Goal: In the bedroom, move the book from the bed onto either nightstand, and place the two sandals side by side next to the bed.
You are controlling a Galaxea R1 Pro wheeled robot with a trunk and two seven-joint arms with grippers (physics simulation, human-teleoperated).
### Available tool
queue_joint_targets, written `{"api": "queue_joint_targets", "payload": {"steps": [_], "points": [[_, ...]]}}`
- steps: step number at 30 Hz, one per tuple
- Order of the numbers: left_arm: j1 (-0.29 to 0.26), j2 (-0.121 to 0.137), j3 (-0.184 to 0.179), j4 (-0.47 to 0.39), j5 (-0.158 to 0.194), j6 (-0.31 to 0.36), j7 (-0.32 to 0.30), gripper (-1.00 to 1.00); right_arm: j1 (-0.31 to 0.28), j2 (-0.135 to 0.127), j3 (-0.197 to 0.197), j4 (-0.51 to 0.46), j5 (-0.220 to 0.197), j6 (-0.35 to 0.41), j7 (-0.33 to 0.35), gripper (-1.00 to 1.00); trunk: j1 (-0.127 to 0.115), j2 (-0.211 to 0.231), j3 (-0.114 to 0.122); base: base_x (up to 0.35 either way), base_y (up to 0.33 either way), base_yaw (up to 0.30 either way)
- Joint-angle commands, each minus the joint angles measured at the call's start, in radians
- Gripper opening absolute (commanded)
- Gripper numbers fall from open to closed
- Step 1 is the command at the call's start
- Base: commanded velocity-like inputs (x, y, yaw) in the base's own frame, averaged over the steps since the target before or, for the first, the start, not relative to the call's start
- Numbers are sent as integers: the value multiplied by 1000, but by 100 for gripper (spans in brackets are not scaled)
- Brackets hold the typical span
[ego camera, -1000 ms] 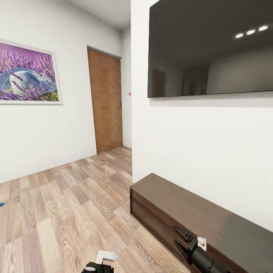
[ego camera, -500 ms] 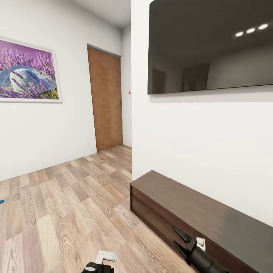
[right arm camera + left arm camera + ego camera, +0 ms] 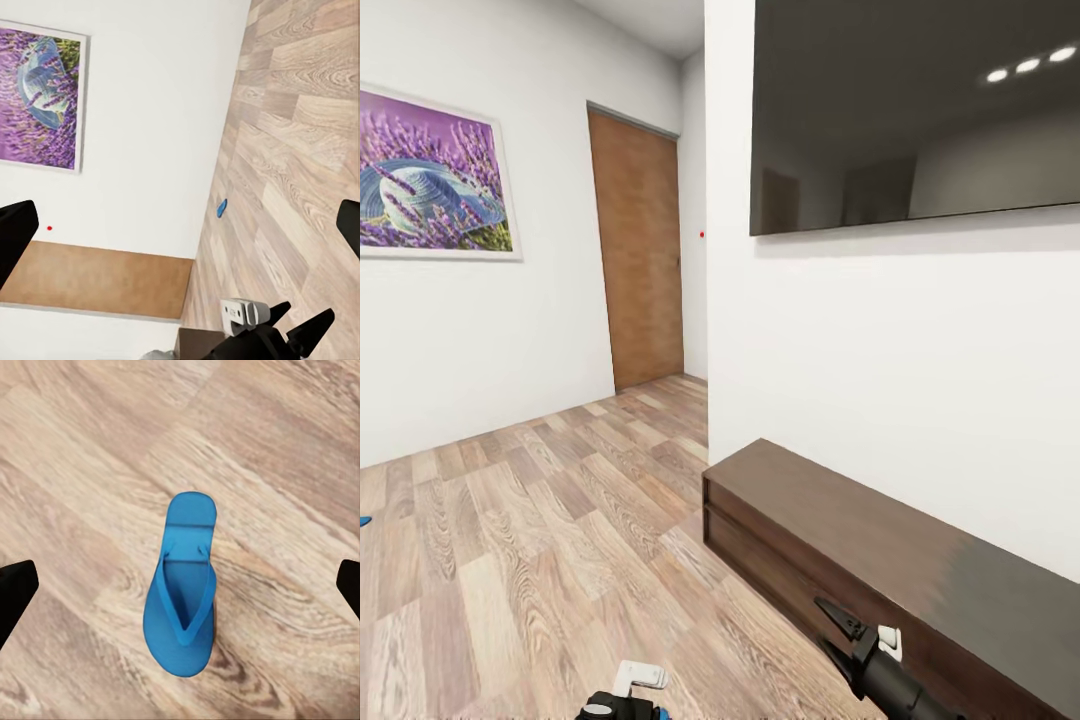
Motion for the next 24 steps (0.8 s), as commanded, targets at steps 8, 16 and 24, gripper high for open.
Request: {"api": "queue_joint_targets", "payload": {"steps": [8, 16, 24], "points": [[0, 1, -5, -2, 2, 5, 6, 100, 0, -7, -4, -5, -8, 12, 3, 100, 3, -2, -32, 0, 0, 0], [-1, 2, -4, -2, 3, 4, 6, 100, 0, -13, -10, -11, -11, 16, 2, 100, 7, -4, -63, 0, 0, 0], [0, 1, -4, -3, 2, 4, 10, 100, 0, -14, -11, -37, -12, 17, 2, 100, 11, -6, -94, 0, 0, 0]]}}
